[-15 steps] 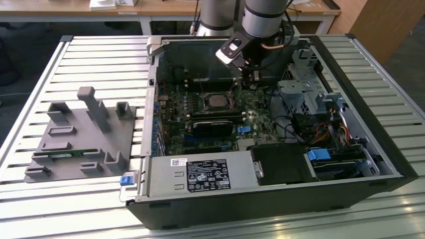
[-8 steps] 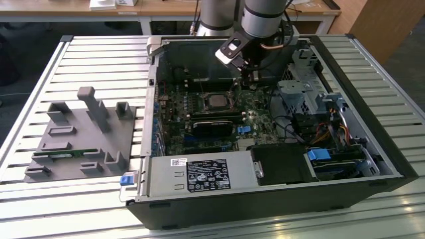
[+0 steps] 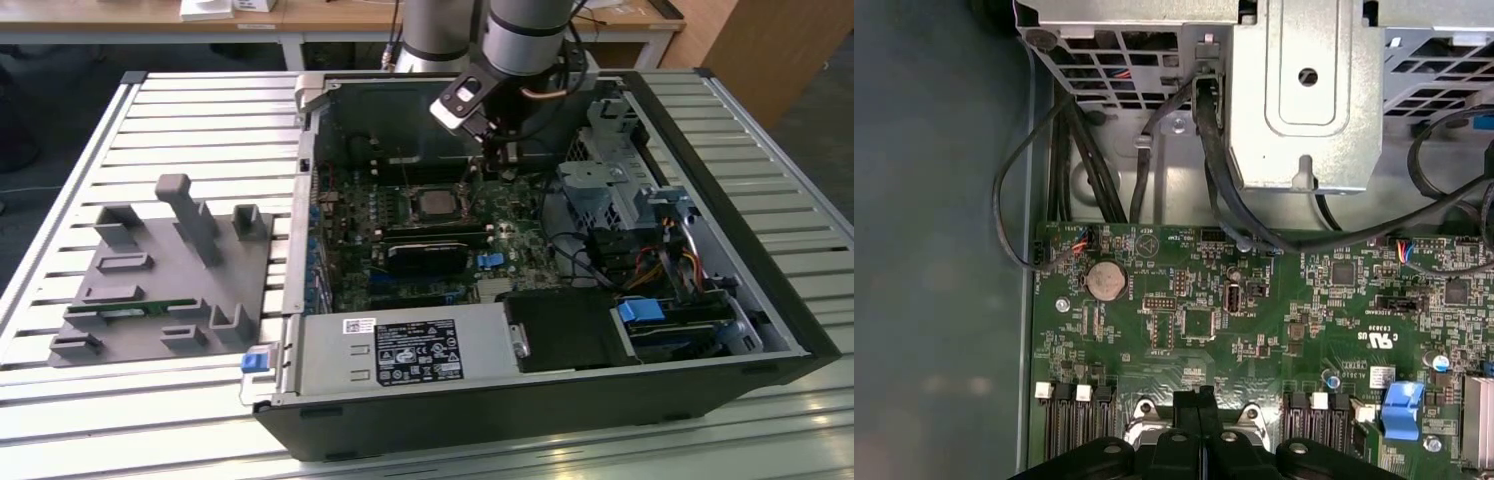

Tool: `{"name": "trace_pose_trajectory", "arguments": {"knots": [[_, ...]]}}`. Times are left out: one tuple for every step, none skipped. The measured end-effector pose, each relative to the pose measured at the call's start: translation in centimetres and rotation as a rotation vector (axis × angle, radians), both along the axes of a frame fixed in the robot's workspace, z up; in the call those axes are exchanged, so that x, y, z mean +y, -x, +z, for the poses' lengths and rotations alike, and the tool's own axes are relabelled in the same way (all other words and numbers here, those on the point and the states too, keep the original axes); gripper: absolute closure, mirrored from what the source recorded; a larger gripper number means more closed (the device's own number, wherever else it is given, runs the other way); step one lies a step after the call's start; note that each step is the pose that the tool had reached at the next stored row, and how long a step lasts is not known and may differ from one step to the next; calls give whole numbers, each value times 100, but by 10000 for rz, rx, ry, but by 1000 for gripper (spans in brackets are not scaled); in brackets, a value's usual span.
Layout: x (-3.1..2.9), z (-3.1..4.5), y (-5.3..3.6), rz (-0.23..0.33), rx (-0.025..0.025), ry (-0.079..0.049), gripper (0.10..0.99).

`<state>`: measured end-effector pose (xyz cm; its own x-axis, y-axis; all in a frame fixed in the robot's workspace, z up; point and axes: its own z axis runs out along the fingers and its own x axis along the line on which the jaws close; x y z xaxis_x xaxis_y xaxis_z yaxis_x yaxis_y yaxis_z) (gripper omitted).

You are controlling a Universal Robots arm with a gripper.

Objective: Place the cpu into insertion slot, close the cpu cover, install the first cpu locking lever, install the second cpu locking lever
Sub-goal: 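Close the cpu cover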

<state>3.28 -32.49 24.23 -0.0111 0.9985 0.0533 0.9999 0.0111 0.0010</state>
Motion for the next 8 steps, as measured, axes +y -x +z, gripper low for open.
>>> {"name": "trace_pose_trajectory", "arguments": {"knots": [[0, 0, 4, 0, 0, 0, 965], [0, 0, 8, 1, 0, 0, 965], [0, 0, 12, 1, 0, 0, 965], [0, 0, 17, 1, 0, 1, 965], [0, -1, 20, 1, 0, -1, 965], [0, -1, 23, 1, 0, -1, 965], [0, -2, 26, 0, 0, -1, 965], [0, -2, 28, 0, 0, 0, 965]]}}
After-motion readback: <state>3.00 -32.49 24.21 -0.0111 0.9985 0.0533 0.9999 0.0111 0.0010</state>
